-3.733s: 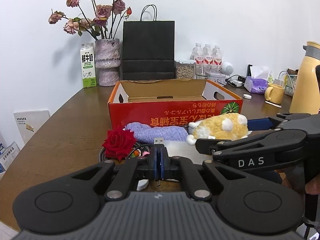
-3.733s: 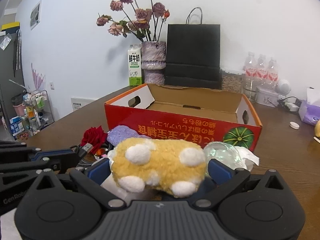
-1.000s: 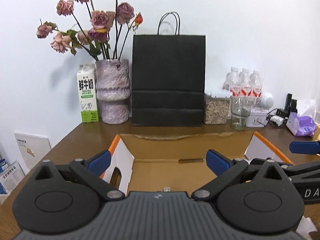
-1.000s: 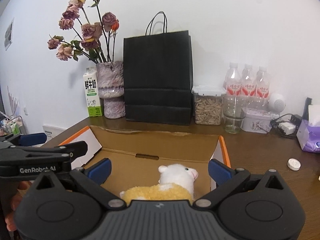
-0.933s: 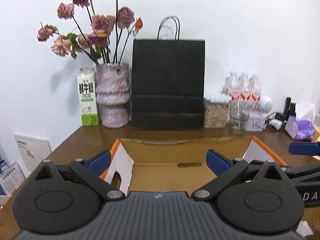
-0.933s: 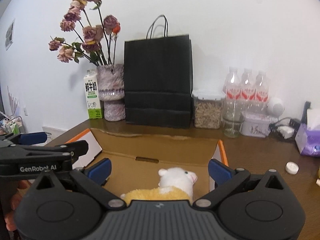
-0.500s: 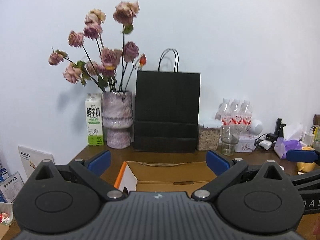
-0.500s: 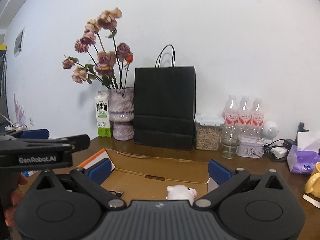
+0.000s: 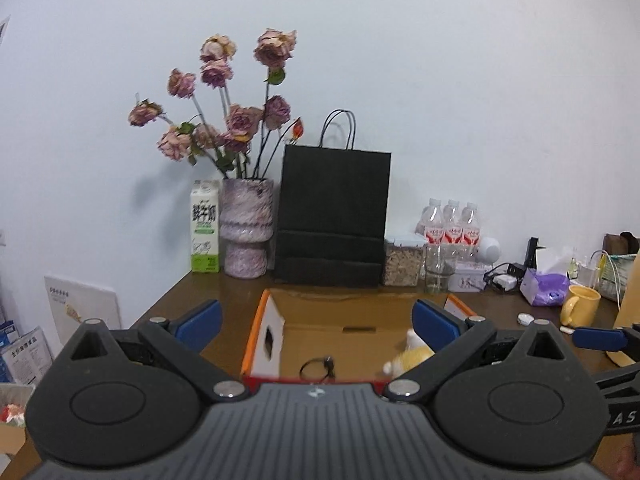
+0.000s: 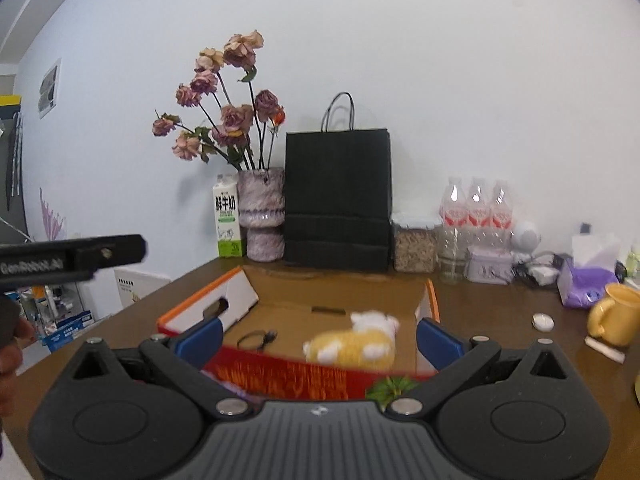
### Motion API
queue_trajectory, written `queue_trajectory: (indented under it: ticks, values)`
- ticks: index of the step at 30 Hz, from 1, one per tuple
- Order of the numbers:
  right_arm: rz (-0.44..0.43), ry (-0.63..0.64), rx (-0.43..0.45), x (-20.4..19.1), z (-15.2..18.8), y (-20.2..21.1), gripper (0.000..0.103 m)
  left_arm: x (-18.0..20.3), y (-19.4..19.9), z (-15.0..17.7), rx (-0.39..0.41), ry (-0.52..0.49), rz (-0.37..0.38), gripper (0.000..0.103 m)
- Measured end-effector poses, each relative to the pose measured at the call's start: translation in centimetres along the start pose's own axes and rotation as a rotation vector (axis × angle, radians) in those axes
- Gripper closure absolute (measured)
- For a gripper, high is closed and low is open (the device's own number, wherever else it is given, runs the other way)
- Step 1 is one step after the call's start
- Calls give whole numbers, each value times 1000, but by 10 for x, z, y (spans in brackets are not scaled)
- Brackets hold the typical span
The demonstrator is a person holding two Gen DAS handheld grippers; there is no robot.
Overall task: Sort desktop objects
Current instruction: 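Open both grippers to drop the cable and plush toy in the box, then grasp the white plug with the left gripper while the right gripper grasps the navy pouch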
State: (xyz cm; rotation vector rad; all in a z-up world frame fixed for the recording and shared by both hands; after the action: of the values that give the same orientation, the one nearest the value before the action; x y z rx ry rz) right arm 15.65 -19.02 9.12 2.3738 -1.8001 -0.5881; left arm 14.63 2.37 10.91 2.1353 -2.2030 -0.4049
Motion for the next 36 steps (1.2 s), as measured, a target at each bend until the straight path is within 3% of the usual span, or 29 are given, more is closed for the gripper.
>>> queue_trajectory:
  ticks: [9,18,25,36]
  values:
    - [64,-24,-22,4,59,36,0,-13,36,58,-71,16,-42,0]
    - [124,-17,-152,-6,112,32,0,-7,41,112,-197,-25,-15,0]
    - [164,-29,-253,-6,133,9,0,-6,35,132,-262,-17,0,0]
    - [166,-24,-213,-7,137,7,0,0,26,142,-320,-10,25,0]
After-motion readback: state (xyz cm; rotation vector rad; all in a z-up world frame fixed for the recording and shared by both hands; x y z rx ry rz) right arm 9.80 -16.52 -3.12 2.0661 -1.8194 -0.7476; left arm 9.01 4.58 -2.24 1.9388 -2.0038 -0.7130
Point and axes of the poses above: each gripper's, at about its wrist camera, not at the fingertips, and y roughly against the way its jaws point, x to its right, z to its underside, the point moved 1 cm from there along -y, roughly the way its jaws point, and after that the axes turned 12 degrees about -y, right-handed, at the moved point
